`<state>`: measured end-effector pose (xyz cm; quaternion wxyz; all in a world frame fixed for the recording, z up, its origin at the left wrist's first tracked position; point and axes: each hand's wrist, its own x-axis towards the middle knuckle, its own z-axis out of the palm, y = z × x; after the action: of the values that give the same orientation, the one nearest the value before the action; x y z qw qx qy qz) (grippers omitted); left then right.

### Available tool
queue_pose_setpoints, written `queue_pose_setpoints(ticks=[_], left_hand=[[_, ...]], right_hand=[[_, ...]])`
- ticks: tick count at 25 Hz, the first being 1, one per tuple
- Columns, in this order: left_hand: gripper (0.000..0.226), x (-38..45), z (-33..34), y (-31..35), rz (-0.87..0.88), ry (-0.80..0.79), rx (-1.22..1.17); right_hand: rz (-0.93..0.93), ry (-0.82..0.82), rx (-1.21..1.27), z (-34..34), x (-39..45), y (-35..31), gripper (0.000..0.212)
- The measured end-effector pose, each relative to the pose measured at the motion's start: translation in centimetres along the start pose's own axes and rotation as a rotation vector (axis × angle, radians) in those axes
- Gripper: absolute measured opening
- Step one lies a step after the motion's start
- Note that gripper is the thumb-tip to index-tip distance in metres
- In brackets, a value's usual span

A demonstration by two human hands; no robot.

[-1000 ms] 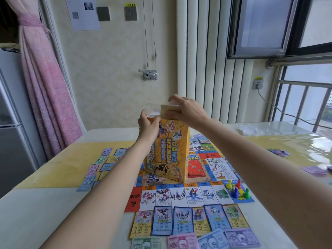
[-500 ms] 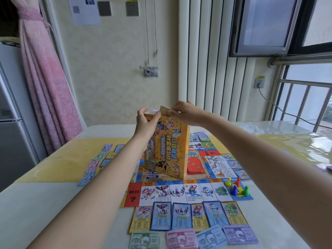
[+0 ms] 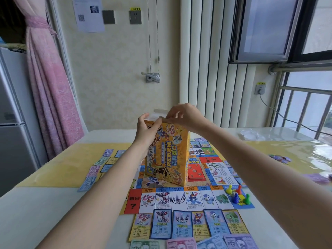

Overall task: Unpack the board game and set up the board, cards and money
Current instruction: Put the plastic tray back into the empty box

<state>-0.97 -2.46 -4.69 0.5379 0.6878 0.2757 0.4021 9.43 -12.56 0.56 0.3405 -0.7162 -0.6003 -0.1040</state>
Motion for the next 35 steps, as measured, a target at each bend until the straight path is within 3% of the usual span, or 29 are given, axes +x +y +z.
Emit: queue_pose_setpoints(ticks=[4, 9, 14, 16, 18, 19, 20, 22, 25, 28, 32, 35], left_hand=[[0.055, -0.2, 0.1, -0.2, 0.019, 0.009, -0.009], [0.054, -0.2, 0.1, -0.4, 0.130, 0.116, 0.197], [0.039, 0.2, 1.4, 0.6, 0.036, 0.270, 0.159], [0.038, -0.1, 2.0, 1.1, 0.056, 0.348, 0.105], [0.046, -0.4, 2.1, 1.2, 0.052, 0.429, 0.010], [0.051, -0.4, 2.1, 1.2, 0.035, 0.462, -0.027], [0.054, -0.4, 2.0, 1.1, 0.014, 0.483, -0.047], [0.051, -0.5, 2.0, 1.0, -0.002, 0.478, -0.045], [0.039, -0.7, 1.9, 0.9, 0.054, 0.429, 0.008], [0.032, -0.9, 1.7, 0.6, 0.092, 0.350, 0.048], [0.034, -1.4, 1.6, 0.0, 0.045, 0.233, -0.018], [0.035, -1.0, 1.3, -0.3, 0.019, 0.165, -0.002]], right_hand=[[-0.032, -0.042, -0.097, -0.1, -0.2, -0.2, 0.018], [-0.166, -0.042, -0.182, -0.6, -1.8, -0.2, 0.022], [-0.136, -0.140, -0.181, -0.9, -1.5, -0.8, 0.023], [-0.080, -0.003, -0.099, -1.7, -1.5, -0.2, 0.022], [0.111, 0.321, 0.038, -3.1, -1.5, 1.7, 0.024], [0.229, 0.403, 0.076, -3.5, -1.8, 2.7, 0.025], [0.334, 0.377, 0.136, -3.6, -2.4, 3.6, 0.025], [0.461, 0.145, 0.418, -2.8, -3.6, 4.5, 0.031], [0.470, 0.049, 0.685, -2.0, -3.9, 3.7, 0.035], [0.358, -0.008, 0.566, -1.3, -2.5, 2.1, 0.038], [0.132, -0.056, 0.195, -0.7, -1.7, 0.4, 0.044], [0.174, -0.162, 0.407, -0.8, -2.0, 0.0, 0.038]])
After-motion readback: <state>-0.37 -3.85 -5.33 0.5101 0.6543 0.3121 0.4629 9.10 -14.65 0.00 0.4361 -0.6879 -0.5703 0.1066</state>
